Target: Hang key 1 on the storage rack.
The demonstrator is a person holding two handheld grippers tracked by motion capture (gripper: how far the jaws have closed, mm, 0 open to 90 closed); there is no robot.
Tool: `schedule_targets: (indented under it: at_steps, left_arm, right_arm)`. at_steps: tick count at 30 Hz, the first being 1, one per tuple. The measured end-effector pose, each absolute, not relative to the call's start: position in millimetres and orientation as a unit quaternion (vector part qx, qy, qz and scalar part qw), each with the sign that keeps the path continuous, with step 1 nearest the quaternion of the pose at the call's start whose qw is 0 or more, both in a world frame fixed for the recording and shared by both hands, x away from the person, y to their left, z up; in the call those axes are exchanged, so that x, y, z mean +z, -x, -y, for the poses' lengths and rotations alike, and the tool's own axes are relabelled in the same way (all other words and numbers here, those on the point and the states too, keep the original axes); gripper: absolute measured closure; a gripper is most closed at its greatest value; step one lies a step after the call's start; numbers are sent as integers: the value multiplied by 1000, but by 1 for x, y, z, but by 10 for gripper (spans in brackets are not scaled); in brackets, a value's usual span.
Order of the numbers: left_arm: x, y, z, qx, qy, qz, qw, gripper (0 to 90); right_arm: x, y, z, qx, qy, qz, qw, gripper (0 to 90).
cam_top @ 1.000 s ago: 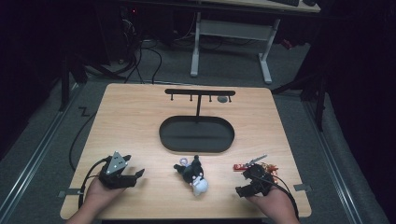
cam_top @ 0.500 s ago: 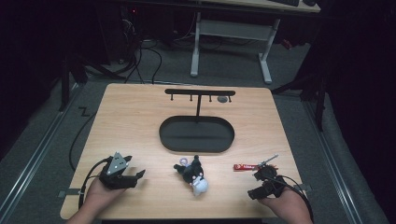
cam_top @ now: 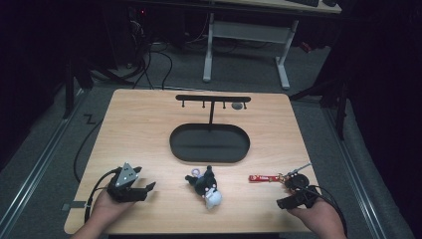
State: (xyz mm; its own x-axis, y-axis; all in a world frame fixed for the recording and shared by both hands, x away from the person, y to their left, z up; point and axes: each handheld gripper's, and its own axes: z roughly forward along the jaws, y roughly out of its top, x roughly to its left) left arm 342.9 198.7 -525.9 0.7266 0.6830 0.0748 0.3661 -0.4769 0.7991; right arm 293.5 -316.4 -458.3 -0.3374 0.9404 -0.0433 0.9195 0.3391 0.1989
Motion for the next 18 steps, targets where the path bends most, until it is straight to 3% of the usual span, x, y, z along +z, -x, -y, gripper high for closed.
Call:
schedule_targets:
  at_steps: [13,18]
  left_arm:
    - [-527,-343,-198,192,-841,-311,399,241]
    - [-527,-343,-198,194,-840,-311,400,241]
  right_arm:
    - [-455,-312,336,70,-595,-797,79,344]
    - [-456,-322,338,66,-593,-799,81,407]
